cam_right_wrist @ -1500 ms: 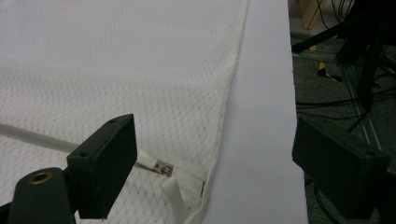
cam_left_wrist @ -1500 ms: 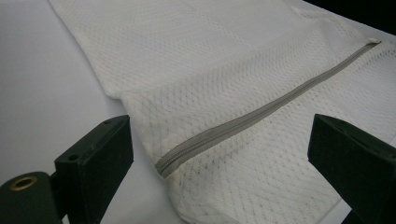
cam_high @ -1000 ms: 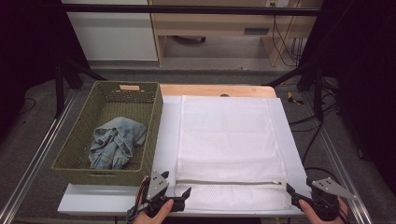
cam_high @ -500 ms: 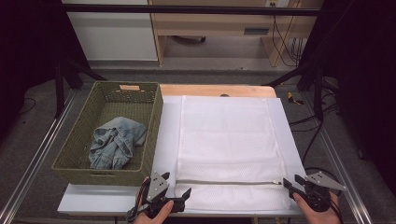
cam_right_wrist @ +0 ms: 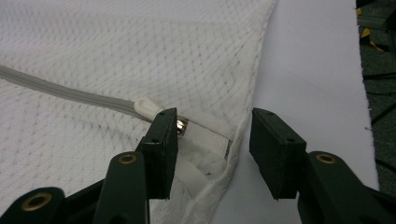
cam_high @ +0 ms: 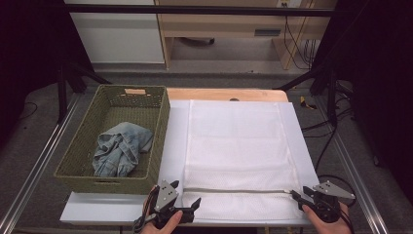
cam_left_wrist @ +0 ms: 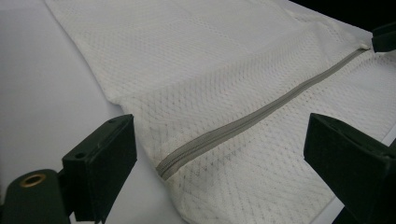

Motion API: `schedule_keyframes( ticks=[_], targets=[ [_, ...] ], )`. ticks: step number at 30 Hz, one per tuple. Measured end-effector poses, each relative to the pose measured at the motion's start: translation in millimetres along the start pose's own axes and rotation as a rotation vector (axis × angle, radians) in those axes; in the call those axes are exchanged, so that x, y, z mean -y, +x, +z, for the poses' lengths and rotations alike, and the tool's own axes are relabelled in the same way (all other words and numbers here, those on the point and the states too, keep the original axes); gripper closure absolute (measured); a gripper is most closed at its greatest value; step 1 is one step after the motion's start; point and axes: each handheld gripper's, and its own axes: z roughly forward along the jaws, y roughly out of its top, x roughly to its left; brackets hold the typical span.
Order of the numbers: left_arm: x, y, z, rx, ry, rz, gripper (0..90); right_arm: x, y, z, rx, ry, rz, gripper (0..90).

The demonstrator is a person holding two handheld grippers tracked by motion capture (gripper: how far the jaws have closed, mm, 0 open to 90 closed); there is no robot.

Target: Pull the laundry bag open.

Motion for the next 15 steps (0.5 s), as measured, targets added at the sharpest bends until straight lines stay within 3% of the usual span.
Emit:
schedule_keyframes(
  ticks=[8,15],
  targets=[
    [-1.2,0.7,-1.5,-0.002,-0.003,0.010,9.4,2.7,5.6,1.9,0.011,0.036,-0.022,58.0],
    [-0.4,-0.4,0.7,-0.004,0.002,0.008,9.6,1.1,11.9,2.7,0.011,0.045,-0.047,77.8]
  ],
)
